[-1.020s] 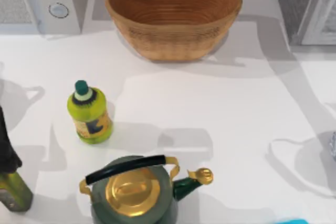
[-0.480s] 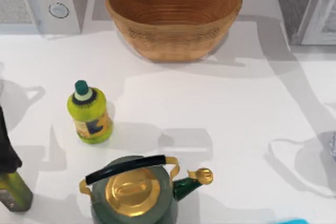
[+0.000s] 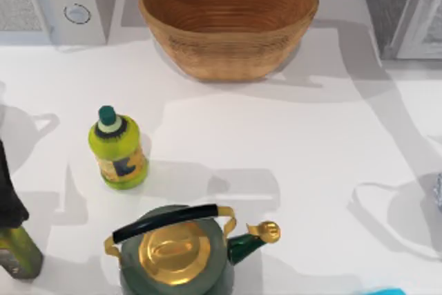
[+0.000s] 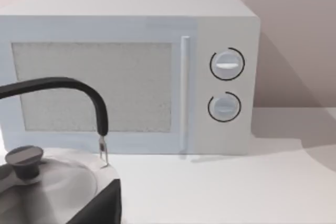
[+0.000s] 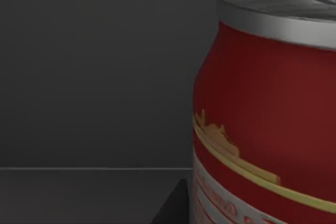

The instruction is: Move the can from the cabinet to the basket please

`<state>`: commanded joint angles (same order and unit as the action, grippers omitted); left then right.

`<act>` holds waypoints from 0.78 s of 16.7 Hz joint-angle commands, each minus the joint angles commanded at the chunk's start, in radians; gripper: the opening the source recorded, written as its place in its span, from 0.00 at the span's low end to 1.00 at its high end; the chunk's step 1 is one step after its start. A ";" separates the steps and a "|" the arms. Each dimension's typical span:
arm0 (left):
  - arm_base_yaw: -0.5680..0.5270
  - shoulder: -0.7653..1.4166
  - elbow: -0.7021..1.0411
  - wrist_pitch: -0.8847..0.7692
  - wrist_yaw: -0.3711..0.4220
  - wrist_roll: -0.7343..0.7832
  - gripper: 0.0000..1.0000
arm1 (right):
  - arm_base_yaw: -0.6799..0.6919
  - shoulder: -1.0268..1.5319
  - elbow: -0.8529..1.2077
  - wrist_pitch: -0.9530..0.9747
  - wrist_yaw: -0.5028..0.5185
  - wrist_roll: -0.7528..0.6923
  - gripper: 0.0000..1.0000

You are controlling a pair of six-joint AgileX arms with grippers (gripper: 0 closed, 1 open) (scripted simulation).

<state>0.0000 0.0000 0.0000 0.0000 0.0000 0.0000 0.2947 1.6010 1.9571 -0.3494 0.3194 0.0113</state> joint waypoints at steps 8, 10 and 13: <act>0.000 0.000 0.000 0.000 0.000 0.000 1.00 | 0.157 -0.126 0.052 -0.164 0.143 -0.006 0.00; 0.000 0.000 0.000 0.000 0.000 0.000 1.00 | 0.248 -0.201 0.063 -0.273 0.231 -0.003 0.00; 0.000 0.000 0.000 0.000 0.000 0.000 1.00 | 0.347 -0.303 0.083 -0.390 0.341 -0.002 0.00</act>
<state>0.0000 0.0000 0.0000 0.0000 0.0000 0.0000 0.6416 1.2983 2.0397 -0.7391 0.6605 0.0094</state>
